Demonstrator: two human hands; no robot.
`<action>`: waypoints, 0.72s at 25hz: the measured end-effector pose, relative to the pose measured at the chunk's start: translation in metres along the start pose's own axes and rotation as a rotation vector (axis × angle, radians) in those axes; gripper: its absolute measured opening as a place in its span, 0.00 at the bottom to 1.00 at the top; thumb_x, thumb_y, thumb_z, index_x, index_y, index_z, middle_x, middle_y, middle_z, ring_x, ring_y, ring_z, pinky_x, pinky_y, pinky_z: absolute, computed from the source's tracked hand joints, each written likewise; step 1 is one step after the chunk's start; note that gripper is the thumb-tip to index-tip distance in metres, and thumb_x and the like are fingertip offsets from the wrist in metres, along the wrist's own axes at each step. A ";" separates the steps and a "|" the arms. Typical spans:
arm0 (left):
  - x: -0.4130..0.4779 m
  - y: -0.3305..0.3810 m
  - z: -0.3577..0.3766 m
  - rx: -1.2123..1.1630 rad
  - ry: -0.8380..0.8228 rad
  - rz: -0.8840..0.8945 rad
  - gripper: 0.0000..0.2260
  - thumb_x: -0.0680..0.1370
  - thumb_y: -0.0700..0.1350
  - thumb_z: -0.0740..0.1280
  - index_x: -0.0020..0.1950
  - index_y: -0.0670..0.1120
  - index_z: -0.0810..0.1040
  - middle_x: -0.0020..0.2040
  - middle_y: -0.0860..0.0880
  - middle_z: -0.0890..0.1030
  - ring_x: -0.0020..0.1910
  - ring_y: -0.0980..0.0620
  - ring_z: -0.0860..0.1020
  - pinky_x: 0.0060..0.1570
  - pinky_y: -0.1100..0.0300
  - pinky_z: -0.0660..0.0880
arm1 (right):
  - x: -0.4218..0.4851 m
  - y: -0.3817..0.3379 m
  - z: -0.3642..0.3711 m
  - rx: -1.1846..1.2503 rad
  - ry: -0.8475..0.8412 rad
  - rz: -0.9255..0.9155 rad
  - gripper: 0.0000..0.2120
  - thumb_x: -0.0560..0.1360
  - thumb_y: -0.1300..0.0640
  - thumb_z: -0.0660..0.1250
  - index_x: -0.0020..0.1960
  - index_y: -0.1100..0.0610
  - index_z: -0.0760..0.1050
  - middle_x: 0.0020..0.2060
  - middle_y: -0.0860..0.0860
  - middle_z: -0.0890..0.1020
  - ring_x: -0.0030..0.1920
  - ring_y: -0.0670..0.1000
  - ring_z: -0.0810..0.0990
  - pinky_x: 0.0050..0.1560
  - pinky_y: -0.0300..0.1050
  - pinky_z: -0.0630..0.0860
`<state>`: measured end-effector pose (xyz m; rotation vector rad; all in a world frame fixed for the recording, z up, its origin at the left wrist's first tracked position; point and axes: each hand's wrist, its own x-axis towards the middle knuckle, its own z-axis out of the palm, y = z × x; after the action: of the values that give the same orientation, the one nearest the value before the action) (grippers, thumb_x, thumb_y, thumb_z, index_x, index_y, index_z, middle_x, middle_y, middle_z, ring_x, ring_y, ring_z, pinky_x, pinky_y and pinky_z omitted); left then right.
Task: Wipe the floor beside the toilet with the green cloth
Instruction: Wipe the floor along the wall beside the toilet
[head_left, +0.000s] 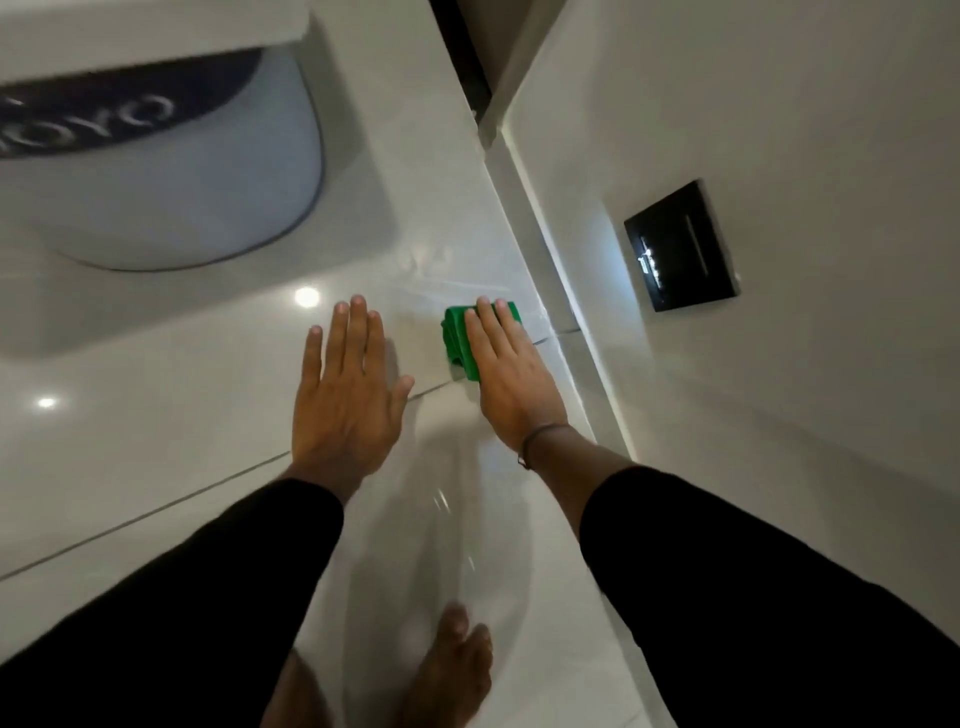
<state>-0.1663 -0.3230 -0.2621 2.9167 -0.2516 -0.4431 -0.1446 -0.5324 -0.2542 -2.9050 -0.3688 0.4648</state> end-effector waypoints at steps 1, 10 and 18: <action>0.018 -0.003 0.017 0.007 0.026 0.003 0.36 0.87 0.56 0.52 0.88 0.33 0.59 0.89 0.32 0.57 0.90 0.34 0.55 0.88 0.35 0.53 | 0.018 0.015 0.010 -0.007 0.019 -0.003 0.33 0.76 0.71 0.52 0.81 0.65 0.56 0.82 0.63 0.59 0.83 0.65 0.53 0.82 0.62 0.56; 0.058 -0.026 0.126 -0.007 0.234 -0.022 0.37 0.87 0.58 0.53 0.90 0.39 0.50 0.91 0.37 0.52 0.91 0.38 0.51 0.88 0.35 0.47 | 0.067 0.074 0.068 0.054 0.055 -0.042 0.43 0.73 0.54 0.63 0.83 0.64 0.50 0.84 0.61 0.52 0.84 0.61 0.47 0.83 0.60 0.48; 0.055 -0.028 0.130 0.003 0.271 -0.010 0.36 0.87 0.59 0.49 0.90 0.38 0.51 0.91 0.36 0.53 0.91 0.36 0.52 0.88 0.35 0.48 | 0.087 0.074 0.073 0.001 0.196 0.117 0.33 0.81 0.62 0.63 0.83 0.60 0.55 0.83 0.57 0.58 0.84 0.59 0.53 0.83 0.57 0.52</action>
<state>-0.1511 -0.3262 -0.4049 2.9373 -0.1990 -0.0464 -0.0729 -0.5695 -0.3630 -2.9483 -0.1705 0.1932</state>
